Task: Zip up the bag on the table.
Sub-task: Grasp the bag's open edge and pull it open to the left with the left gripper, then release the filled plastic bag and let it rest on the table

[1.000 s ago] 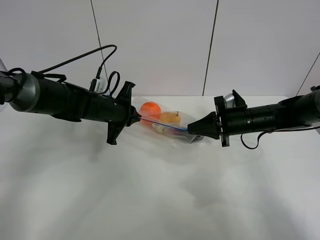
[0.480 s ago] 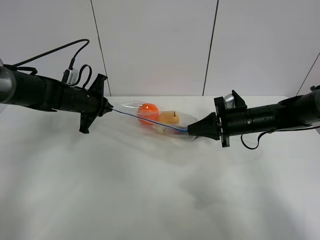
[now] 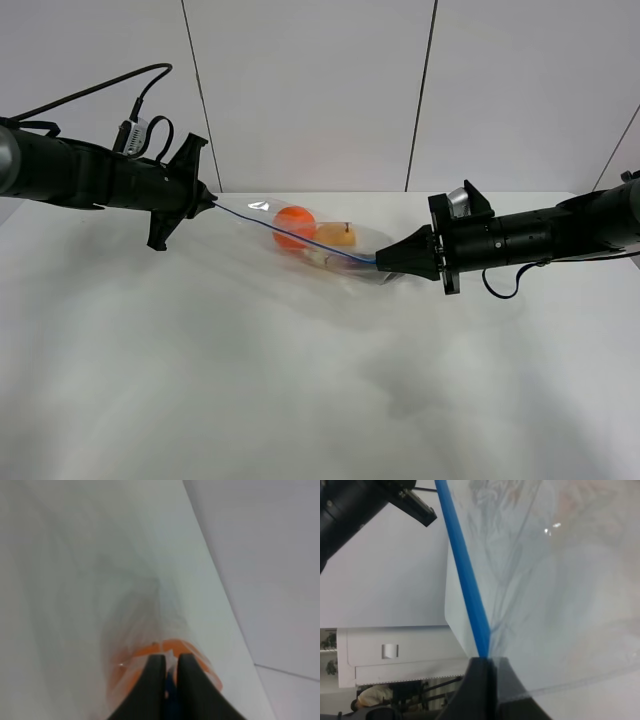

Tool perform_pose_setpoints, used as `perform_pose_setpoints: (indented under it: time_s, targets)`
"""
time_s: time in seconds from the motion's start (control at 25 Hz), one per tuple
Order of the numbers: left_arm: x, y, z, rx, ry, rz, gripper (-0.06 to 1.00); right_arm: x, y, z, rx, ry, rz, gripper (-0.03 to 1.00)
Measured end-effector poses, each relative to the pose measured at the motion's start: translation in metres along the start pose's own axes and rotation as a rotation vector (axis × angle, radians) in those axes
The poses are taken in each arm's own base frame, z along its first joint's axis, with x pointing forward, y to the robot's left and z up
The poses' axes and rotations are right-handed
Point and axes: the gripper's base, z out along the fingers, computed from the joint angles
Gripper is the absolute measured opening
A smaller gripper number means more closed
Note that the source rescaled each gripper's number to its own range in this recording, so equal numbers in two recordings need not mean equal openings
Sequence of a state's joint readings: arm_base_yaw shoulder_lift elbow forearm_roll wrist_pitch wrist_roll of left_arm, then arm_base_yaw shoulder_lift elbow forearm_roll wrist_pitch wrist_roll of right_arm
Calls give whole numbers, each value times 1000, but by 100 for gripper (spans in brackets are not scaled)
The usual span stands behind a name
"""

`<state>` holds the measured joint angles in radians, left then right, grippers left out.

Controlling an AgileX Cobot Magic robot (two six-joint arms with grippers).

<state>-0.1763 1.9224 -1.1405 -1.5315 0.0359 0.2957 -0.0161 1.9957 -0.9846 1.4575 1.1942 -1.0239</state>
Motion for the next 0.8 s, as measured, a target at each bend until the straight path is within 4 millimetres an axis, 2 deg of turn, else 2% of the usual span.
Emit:
perform_pose_setpoints:
  time_s: [0.08, 0.12, 0.28, 0.36, 0.52, 0.72, 0.8]
  targets:
    - [-1, 0, 0, 2, 5, 30, 6, 1, -1, 0, 7, 13, -6, 0]
    - [-3, 1, 0, -1, -3, 52, 14, 2, -1, 0, 9, 18, -8, 0]
    - [-9, 3, 0, -6, -18, 166, 67, 2, -1, 0, 9, 23, -10, 0]
    - [-13, 4, -1, -6, -19, 239, 80, 2, -1, 0, 9, 24, -10, 0]
    - [-45, 4, -5, 17, -46, 395, 88, 2, -1, 0, 10, 25, -10, 0]
    - [-100, -3, -19, 105, -90, 621, 89, 2, -1, 0, 10, 25, -10, 0]
    - [-112, -6, -24, 144, -96, 745, 89, 2, -1, 0, 10, 25, -10, 0]
